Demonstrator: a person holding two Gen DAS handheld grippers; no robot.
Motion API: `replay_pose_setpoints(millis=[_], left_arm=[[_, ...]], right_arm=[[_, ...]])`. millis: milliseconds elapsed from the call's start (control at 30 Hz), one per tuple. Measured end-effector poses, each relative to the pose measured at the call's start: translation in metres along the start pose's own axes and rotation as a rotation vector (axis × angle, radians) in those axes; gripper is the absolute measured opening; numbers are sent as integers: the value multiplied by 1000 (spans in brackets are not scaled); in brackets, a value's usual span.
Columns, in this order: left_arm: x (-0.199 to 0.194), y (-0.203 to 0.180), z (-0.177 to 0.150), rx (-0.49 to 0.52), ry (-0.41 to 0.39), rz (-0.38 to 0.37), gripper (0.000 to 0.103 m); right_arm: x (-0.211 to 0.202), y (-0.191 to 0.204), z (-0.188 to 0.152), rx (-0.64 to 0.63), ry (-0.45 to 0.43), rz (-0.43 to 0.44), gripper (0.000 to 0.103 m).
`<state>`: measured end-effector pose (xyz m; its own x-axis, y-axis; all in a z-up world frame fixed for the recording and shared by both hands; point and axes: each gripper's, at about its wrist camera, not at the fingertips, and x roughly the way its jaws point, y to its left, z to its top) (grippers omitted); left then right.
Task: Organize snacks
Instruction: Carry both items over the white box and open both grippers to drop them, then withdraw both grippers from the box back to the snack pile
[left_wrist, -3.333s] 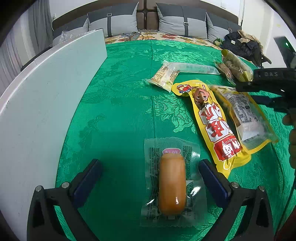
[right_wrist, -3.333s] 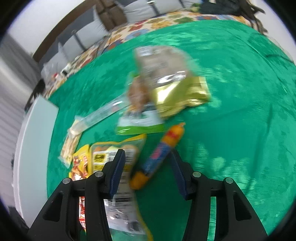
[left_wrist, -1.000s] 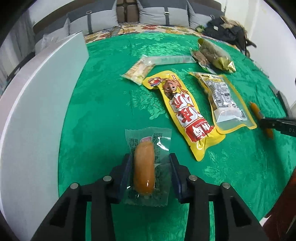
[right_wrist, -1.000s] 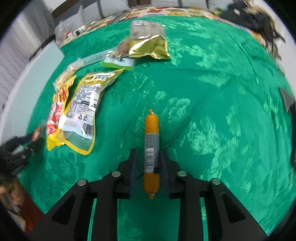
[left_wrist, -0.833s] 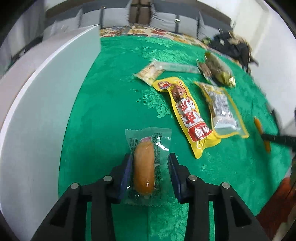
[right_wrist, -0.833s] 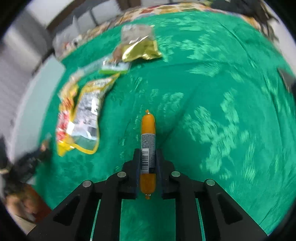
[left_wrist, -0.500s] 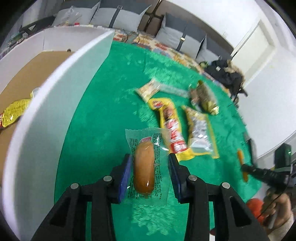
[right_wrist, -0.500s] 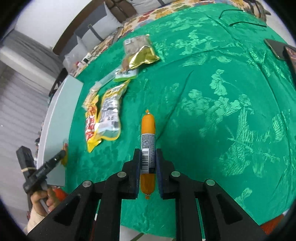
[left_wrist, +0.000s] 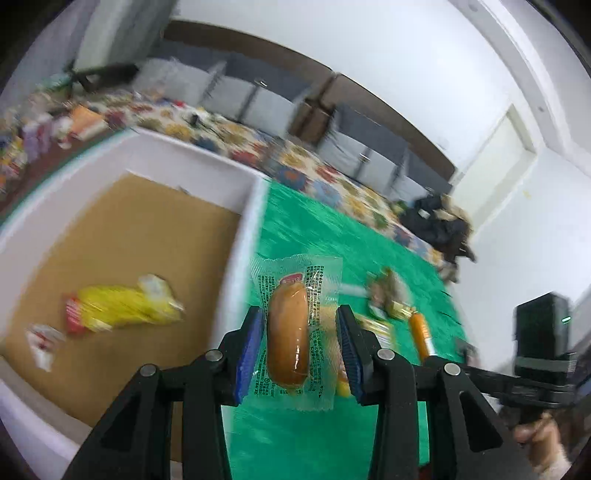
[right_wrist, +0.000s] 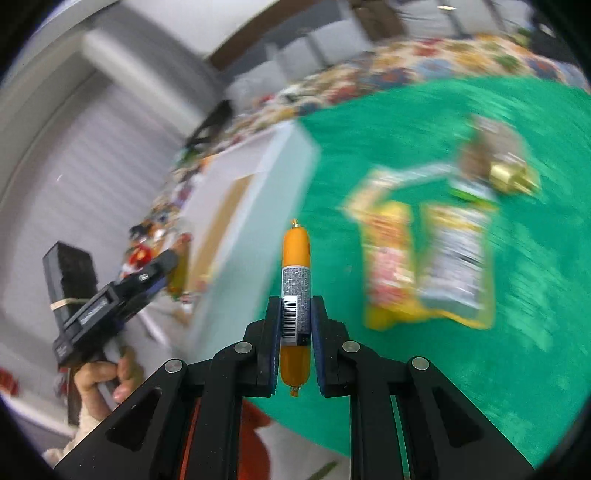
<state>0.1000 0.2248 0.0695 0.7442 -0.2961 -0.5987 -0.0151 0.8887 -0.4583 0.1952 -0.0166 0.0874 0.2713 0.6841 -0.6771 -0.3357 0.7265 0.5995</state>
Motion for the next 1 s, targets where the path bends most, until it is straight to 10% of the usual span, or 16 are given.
replay_pose_setpoints(millis=[367,467,533,733,1000], left_arm=[[-14,130,9,-40,18,344,45],[-8,144,-4,-38,38,429,75],[-8,149,-14,-48,25,450,94],[-11,132,-26,-51,2,414,97],[-1,12,-34,97,-28,197,101]], right_arm=[[133,139,28,-212,110,71,16],[158,143,22,-228,125,22,27],[162,138,20,-222,121,12,56],[136,91,5,-244,30,-126,62],[47,-58,-53,-291,-108,-569,69]])
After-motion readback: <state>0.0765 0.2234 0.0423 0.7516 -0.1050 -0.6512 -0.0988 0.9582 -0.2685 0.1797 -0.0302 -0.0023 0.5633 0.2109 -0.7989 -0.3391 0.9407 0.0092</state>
